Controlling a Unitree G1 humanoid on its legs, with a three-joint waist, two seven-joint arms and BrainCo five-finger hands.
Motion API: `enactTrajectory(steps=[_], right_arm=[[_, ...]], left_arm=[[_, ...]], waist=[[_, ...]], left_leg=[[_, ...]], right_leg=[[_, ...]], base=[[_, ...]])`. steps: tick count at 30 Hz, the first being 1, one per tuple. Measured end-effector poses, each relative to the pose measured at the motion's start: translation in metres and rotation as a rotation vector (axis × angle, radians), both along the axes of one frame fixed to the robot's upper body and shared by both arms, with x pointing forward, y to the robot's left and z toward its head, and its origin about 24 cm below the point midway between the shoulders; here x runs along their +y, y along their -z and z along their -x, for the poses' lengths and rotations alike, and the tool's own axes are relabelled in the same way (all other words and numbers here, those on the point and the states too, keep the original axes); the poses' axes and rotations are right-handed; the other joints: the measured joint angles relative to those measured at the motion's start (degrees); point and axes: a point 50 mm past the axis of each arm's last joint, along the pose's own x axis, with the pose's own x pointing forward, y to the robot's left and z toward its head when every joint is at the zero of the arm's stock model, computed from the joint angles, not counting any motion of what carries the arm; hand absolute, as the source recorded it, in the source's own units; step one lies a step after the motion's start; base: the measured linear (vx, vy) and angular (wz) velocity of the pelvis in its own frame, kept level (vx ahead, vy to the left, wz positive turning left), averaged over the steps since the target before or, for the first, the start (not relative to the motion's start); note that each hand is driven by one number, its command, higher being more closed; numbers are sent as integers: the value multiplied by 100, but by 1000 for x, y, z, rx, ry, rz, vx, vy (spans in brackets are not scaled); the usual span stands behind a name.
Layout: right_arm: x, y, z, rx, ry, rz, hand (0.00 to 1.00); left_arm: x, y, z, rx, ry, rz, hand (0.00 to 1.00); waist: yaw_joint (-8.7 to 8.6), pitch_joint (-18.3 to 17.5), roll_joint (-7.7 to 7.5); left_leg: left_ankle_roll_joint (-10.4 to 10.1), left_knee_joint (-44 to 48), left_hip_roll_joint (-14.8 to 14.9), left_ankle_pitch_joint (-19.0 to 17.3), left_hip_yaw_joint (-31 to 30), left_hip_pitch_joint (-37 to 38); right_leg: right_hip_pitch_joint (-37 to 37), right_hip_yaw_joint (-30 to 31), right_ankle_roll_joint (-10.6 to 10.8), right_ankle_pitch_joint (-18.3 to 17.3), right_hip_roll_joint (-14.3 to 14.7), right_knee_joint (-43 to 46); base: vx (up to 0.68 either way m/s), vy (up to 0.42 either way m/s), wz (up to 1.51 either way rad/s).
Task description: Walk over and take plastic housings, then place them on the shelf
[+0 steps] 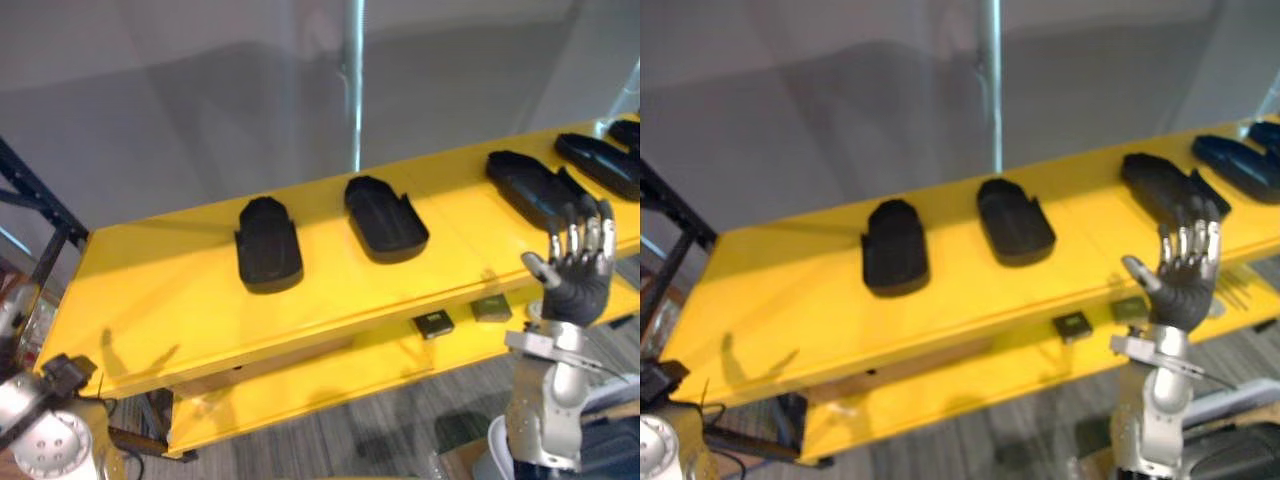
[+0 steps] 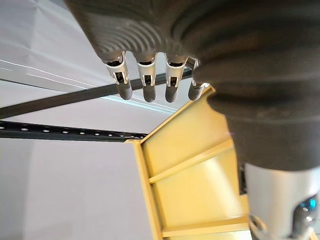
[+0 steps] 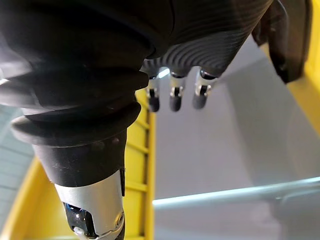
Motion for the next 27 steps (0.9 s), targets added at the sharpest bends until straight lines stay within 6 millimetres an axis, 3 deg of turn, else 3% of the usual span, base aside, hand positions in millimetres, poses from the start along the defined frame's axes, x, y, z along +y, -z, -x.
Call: enactTrajectory(steps=[4, 7, 11, 14, 18, 19, 21, 23, 25, 27], right_arm=[[2, 5, 2, 21, 14, -28, 0], [1, 11, 7, 67, 61, 11, 0], [0, 11, 6, 100, 131, 46, 0], [-5, 13, 12, 120, 182, 39, 0], [-26, 5, 46, 113, 300, 82, 0], [-38, 0, 65, 113, 386, 110, 0], [-45, -2, 76, 114, 429, 126, 0], [-53, -3, 91, 100, 469, 123, 0], [-56, -4, 99, 76, 475, 105, 0], [-53, -6, 98, 43, 420, 104, 0]], left_arm=[[-7, 0, -1, -19, 35, -8, 0], [-18, -14, -2, -101, 101, -77, 0], [-48, -29, -18, -216, 312, -113, 0], [-70, -33, -36, -249, 471, -106, 0], [-96, -30, -62, -248, 614, -58, 0], [-111, -27, -78, -226, 678, -34, 0], [-123, -28, -88, -215, 723, -29, 0], [-146, -33, -101, -203, 814, -48, 0], [-165, -37, -105, -182, 849, -108, 0], [-173, -40, -106, -170, 834, -147, 0]], waist=[[6, 33, -87], [-15, 60, -182], [-55, 62, -229], [-281, 88, -280], [-693, 120, -283], [-961, 123, -286], [-1126, 147, -298], [-1461, 217, -304], [-1616, 247, -258], [-1656, 320, -173]], left_leg=[[0, -4, -8, -1, -50, -20], [2, -10, -16, -2, -104, -100], [4, -6, 31, -13, 207, -70], [-31, 1, 113, -87, 738, 124], [-77, 297, 285, -442, 1431, 315], [-84, 399, 316, -559, 1737, 337], [-76, 392, 295, -579, 1941, 378], [-97, 365, 279, -614, 2354, 523], [-82, 365, 269, -634, 2554, 596], [-51, 402, 253, -671, 2609, 715]], right_leg=[[26, -44, 0, 0, -6, -18], [4, -96, -1, -1, -12, -41], [-201, 198, -25, 34, 28, -13], [-402, 715, -50, 107, 127, -6], [-554, 1401, -56, 179, 319, -11], [-707, 1722, -34, 216, 379, -6], [-809, 1899, -10, 247, 391, -1], [-973, 2307, 17, 304, 471, 8], [-1085, 2531, 24, 309, 537, 59], [-1184, 2846, 24, 309, 639, 146]], base=[[12, -1, 8], [6, 1, 10], [16, 14, -36], [28, 24, -78], [10, 33, -104], [15, 41, -97], [12, 37, -77], [24, 35, -85], [49, 19, -68], [34, 12, -73]])
